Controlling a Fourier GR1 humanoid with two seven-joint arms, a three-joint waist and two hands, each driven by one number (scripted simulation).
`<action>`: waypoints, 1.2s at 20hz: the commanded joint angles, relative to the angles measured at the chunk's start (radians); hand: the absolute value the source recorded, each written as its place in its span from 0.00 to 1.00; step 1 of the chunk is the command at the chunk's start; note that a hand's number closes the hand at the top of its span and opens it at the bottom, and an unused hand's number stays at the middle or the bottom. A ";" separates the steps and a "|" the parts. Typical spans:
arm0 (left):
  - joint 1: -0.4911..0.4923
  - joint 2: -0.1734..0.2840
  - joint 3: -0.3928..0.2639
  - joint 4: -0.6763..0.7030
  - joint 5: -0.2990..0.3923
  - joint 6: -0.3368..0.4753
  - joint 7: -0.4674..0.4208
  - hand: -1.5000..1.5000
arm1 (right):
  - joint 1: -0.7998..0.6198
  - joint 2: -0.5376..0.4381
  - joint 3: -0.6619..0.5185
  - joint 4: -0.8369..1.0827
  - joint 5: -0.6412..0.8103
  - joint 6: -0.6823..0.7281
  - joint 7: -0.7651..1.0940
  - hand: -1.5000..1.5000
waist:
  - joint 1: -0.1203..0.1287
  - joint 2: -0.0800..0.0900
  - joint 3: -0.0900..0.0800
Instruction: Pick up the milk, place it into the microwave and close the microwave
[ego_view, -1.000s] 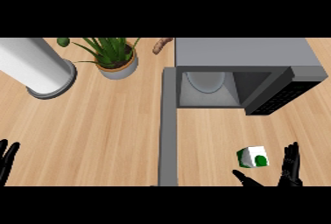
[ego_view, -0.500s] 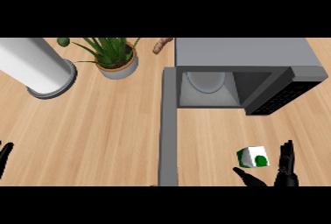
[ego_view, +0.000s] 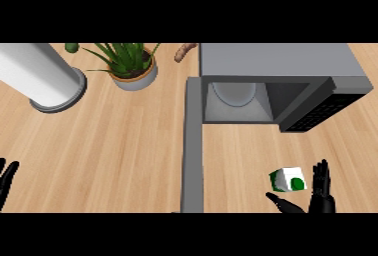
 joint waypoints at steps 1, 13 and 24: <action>-0.007 -0.014 0.001 0.014 -0.007 -0.006 -0.023 0.00 | -0.099 0.029 -0.050 0.205 0.003 -0.007 -0.150 0.00 | 0.005 0.004 0.009; -0.031 0.042 0.016 -0.005 0.049 0.020 0.032 0.00 | -0.081 0.018 -0.069 0.136 -0.082 0.219 -0.179 1.00 | 0.001 0.004 0.009; 0.046 -0.013 -0.012 -0.039 0.007 -0.012 -0.013 0.00 | -0.102 0.050 0.005 0.053 -0.078 0.346 -0.111 1.00 | 0.007 0.002 0.008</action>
